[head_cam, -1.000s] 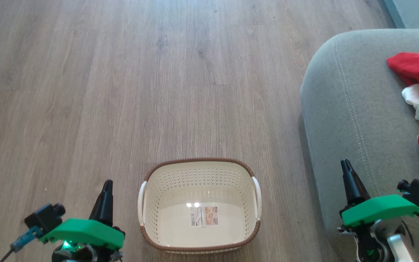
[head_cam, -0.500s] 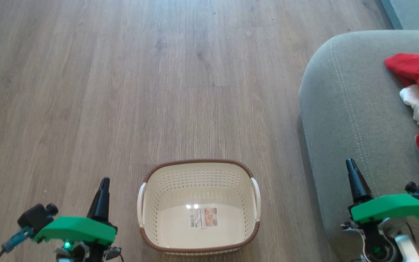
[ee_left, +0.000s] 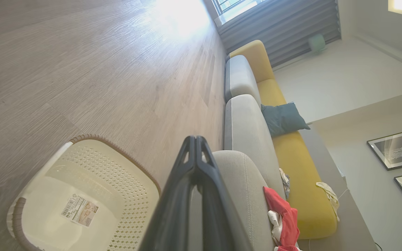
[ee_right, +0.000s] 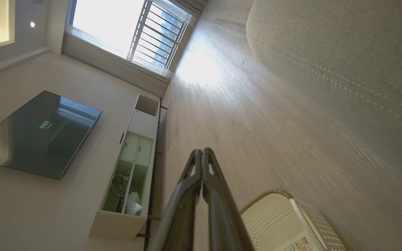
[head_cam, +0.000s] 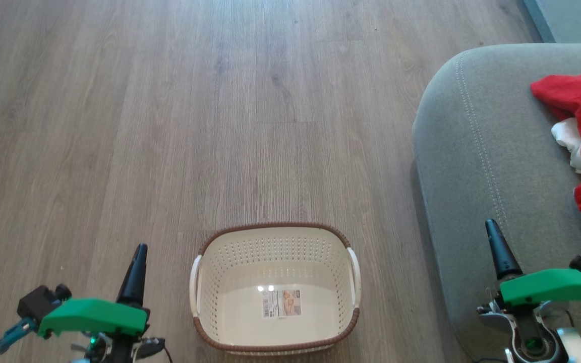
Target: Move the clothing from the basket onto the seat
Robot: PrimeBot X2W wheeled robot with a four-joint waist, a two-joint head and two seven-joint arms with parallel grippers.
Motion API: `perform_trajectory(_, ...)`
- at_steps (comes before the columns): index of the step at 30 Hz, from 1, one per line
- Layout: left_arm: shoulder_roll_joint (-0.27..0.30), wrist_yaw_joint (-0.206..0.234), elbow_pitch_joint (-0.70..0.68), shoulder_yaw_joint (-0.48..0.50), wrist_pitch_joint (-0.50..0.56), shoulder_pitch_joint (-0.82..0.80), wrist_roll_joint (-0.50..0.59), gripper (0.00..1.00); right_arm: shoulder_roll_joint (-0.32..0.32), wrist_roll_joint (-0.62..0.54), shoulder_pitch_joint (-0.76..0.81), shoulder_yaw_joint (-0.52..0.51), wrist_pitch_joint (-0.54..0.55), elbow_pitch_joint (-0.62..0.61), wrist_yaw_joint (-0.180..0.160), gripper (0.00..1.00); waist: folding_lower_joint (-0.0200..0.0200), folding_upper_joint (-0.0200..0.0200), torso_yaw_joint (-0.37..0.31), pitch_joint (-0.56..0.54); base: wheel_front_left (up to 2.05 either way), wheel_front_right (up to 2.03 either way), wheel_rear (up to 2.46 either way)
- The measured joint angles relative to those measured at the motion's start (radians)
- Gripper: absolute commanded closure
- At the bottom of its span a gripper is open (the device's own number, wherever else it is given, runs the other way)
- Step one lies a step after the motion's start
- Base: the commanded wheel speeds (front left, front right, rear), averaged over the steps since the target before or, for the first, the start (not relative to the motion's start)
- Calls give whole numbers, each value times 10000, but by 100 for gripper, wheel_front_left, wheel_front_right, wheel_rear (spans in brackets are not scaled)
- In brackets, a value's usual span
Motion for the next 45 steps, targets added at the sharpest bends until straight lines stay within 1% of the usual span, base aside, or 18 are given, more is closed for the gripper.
perform_trajectory(5, 0, -134, 15, 59, 119, -128, -554, 100, 21, 500, -2, -92, 169, -27, 0, 100, 0, 0, -15, -24, 0, 0, 0)
perform_trajectory(10, 0, -142, 46, 209, 267, -128, -1108, 100, 82, 993, -2, -186, 311, -46, 0, 100, 0, 0, -30, -47, 0, 0, 0)
perform_trajectory(17, 0, -311, 90, 324, 483, -134, -1864, 100, 163, 1689, -3, -380, 518, -81, 0, 100, 0, 0, -51, -81, 0, 0, 0)
perform_trajectory(42, -6, -663, 297, 734, 1181, -358, -4485, 100, 263, 4063, -4, -959, 1156, -184, -2, 100, -1, 0, -121, -194, 0, 0, 0)
perform_trajectory(45, -6, -665, 301, 823, 1235, -363, -4621, 100, 268, 4226, -4, -993, 1233, -194, -2, 100, -1, 0, -124, -198, 0, 0, 0)
